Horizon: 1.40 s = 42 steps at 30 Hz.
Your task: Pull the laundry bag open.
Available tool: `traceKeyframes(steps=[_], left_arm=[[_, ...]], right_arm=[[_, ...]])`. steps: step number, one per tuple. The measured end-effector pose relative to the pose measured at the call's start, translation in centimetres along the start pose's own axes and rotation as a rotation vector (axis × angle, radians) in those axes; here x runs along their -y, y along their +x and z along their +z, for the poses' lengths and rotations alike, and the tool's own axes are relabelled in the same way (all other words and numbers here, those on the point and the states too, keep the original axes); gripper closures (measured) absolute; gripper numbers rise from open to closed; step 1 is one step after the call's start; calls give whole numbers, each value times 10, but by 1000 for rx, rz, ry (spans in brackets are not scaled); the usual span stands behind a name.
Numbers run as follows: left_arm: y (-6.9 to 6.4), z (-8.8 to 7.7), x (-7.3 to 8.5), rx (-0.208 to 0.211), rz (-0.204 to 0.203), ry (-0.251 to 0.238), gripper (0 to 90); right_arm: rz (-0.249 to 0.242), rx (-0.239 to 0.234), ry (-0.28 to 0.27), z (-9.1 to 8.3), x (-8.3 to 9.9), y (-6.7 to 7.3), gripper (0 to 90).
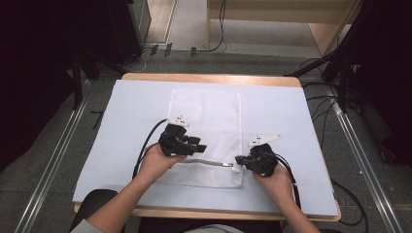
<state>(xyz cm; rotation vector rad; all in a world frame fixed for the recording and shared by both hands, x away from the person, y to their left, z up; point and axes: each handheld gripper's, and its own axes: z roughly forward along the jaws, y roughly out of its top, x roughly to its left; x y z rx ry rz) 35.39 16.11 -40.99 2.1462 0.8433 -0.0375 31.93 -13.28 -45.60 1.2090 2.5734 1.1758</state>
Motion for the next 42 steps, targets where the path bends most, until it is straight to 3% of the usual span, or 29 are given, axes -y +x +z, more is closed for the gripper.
traceKeyframes(steps=[13, 22, 29, 32, 37, 42], left_arm=[[-12, 21, -2, 24, 47, 52, 552], [-17, 34, 1, 45, 38, 85, 601], [-25, 46, 3, 67, 24, 129, 672], [-26, 52, 4, 81, 0, 151, 733], [-29, 61, 3, 67, -8, 186, 800], [-27, 72, 4, 67, -63, 210, 815]], right_arm=[[-6, 12, 37, 3, 12, -1, 900], [-51, 4, 21, 8, 17, 1, 900], [-83, 15, 22, 8, 16, 3, 900], [-88, 8, 14, 8, 17, 2, 900], [-101, 8, 4, 8, 19, 2, 900], [-125, 14, -3, 8, 19, 2, 900]])
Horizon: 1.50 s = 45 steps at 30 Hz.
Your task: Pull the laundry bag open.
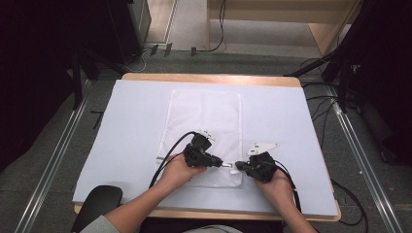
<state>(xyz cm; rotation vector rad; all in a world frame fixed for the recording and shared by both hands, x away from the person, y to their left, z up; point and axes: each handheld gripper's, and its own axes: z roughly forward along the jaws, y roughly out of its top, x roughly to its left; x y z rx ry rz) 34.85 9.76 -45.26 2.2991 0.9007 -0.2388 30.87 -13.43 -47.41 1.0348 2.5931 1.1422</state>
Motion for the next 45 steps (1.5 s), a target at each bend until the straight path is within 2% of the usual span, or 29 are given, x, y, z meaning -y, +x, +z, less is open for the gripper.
traceKeyframes(steps=[5, 7, 9, 19, 24, 32, 35, 39, 45], left_arm=[[-2, 8, -2, 0, -30, 5, 814], [0, 11, -2, 9, -40, 13, 814], [-1, 13, -2, 24, -59, 1, 815], [-3, 16, -3, 60, -86, 0, 788], [-7, 16, -1, 56, -63, 8, 790], [-9, 17, -2, 46, -55, 3, 803], [-9, 12, -2, 69, -62, 0, 794], [-10, 14, -1, 59, -47, 29, 791], [-12, 20, -2, 56, -50, 4, 803]], right_arm=[[-3, 1, 2, 0, 0, 1, 900], [-4, 1, 2, 0, 0, 1, 900], [-4, 2, 2, 0, 0, 1, 900], [-7, 2, 2, 0, 0, 1, 900], [-7, 5, 2, 0, 0, 2, 900], [-8, 5, 2, 0, 0, 2, 900], [-9, 7, 2, 0, 0, 2, 900], [-7, 5, 4, 0, 0, 2, 900], [-11, 10, 5, 0, 0, 2, 900]])
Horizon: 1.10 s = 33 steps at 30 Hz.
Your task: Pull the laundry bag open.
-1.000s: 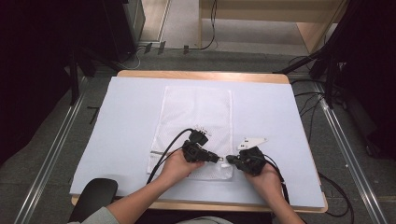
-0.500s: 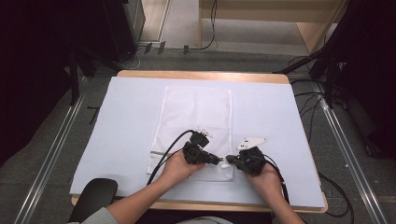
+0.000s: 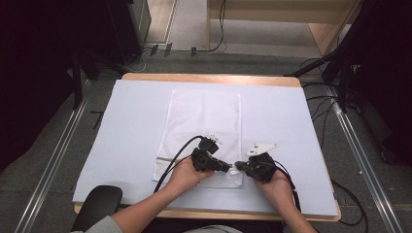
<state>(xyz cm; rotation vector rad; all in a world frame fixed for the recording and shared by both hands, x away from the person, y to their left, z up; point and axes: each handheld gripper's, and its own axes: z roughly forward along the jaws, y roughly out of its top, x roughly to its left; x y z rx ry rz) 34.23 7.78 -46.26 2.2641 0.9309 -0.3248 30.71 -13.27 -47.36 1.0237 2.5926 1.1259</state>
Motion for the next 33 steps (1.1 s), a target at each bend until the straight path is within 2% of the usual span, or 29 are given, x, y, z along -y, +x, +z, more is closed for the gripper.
traceKeyframes(steps=[4, 9, 15, 23, 26, 28, 33], left_arm=[[3, 0, -1, -2, -7, 2, 867], [6, 0, -2, 12, -14, 9, 872], [8, 0, -3, 16, -14, -7, 865], [10, -1, -4, 23, -6, 5, 875], [13, -1, -5, 44, -24, 11, 878], [14, -2, -6, 43, -22, 13, 879], [16, -4, -7, 55, -28, 24, 881]], right_arm=[[4, 0, 3, 0, 0, 0, 900], [24, -6, 9, 0, -1, -1, 900], [43, -6, 10, 2, -4, 0, 900], [35, -5, 6, 5, -6, 4, 900], [29, 1, 10, 5, -6, 4, 900], [13, 3, 10, 5, -6, 4, 900], [24, 0, 8, 5, -5, 4, 900]])
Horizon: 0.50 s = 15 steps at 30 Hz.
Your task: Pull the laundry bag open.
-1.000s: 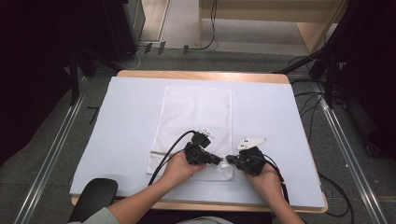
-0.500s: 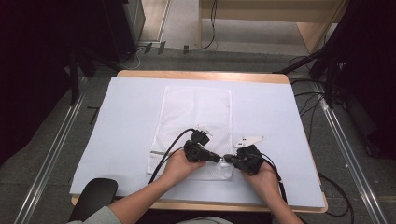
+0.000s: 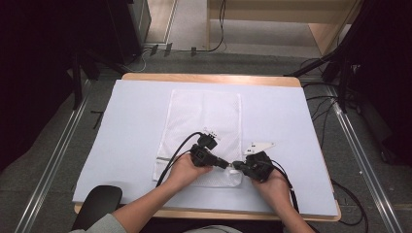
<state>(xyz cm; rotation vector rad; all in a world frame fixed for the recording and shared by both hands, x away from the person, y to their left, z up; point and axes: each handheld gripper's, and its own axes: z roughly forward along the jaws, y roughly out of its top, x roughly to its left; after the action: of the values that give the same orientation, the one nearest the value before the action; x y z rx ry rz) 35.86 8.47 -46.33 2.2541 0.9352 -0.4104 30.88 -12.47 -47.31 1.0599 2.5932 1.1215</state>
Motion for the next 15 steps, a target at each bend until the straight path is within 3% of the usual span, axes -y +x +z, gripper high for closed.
traceKeyframes(steps=[10, 14, 15], left_arm=[[-1, -2, -1, -10, 25, 28, 884], [5, -4, -1, 24, -33, 16, 885], [7, -6, -1, 16, -41, 16, 885]], right_arm=[[-7, 3, -2, 0, 1, 0, 900], [-5, 6, -2, 0, 1, 1, 900], [-5, 9, -2, 0, 1, 1, 900]])
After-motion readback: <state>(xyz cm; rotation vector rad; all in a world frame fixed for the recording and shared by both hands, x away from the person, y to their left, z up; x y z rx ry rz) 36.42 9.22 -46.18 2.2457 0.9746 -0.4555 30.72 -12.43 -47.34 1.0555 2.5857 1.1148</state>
